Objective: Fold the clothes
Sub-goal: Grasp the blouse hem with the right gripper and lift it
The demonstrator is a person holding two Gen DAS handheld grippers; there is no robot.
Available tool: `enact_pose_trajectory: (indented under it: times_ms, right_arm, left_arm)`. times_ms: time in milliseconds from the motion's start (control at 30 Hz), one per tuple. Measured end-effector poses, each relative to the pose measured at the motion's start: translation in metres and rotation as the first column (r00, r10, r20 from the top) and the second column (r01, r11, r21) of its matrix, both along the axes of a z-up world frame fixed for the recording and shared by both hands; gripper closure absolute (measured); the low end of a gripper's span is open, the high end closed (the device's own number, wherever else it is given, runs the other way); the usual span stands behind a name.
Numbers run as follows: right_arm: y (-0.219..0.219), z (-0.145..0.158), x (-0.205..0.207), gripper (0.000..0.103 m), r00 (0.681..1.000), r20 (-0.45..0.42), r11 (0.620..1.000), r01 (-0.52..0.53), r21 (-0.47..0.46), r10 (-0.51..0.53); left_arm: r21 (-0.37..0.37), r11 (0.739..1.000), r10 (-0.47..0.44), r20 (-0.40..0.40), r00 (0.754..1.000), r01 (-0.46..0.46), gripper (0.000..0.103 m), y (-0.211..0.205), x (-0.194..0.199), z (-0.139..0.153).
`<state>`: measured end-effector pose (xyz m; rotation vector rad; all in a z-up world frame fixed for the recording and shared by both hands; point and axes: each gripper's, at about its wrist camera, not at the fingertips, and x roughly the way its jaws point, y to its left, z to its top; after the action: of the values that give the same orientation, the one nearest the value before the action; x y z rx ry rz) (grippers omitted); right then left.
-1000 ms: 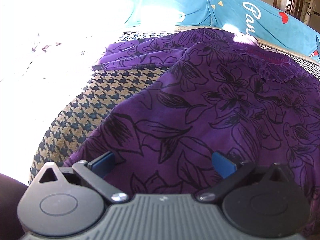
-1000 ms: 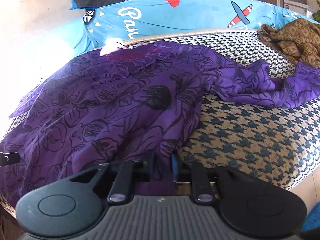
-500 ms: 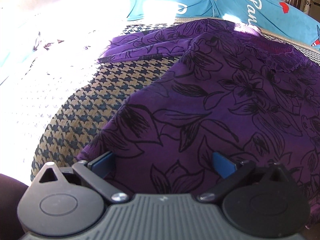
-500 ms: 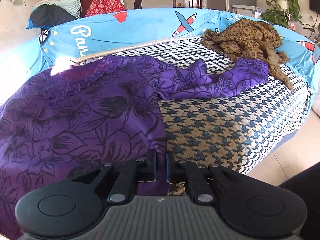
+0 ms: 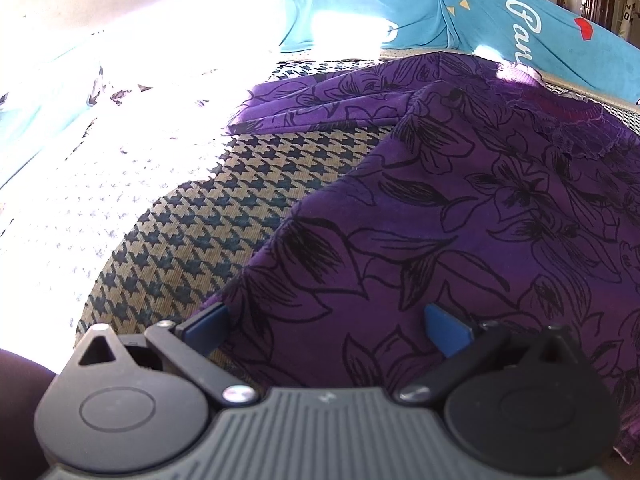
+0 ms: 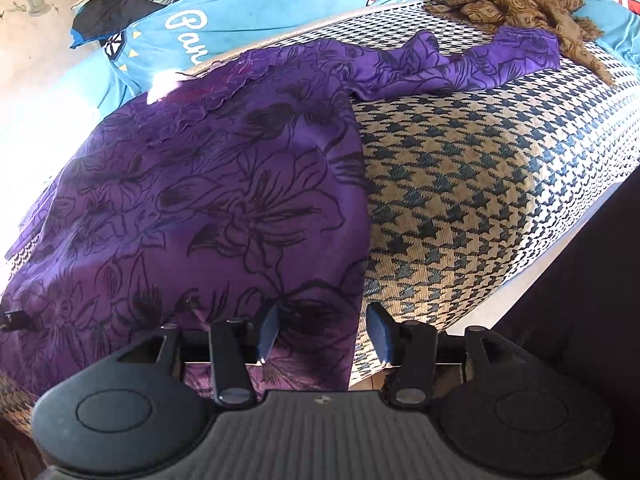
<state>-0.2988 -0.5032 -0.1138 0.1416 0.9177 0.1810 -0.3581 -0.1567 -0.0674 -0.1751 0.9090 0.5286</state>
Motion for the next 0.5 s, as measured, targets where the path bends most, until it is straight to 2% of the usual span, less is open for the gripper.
enact_pose_trajectory:
  times_ms: [100,233,500]
  right_arm:
    - [-0.001,-0.005,0.001,0.043,1.0,-0.029,1.0,-0.011,0.005,0.011]
    - [-0.005,-0.017,0.002,0.039,0.992,-0.126,0.999,-0.022,0.042,0.027]
    - [0.008,-0.029,0.006,0.038,0.991,-0.097,0.995,-0.097,-0.005,0.096]
  left_arm:
    - [-0.002,1.0,0.004,0.0,1.0,-0.004,0.0,0.001,-0.002,0.0]
    - [-0.005,1.0,0.006,-0.008,1.0,-0.006,0.0,0.002,-0.001,-0.002]
    - [-0.023,1.0,0.008,-0.004,1.0,-0.008,0.0,0.003,-0.002,-0.004]
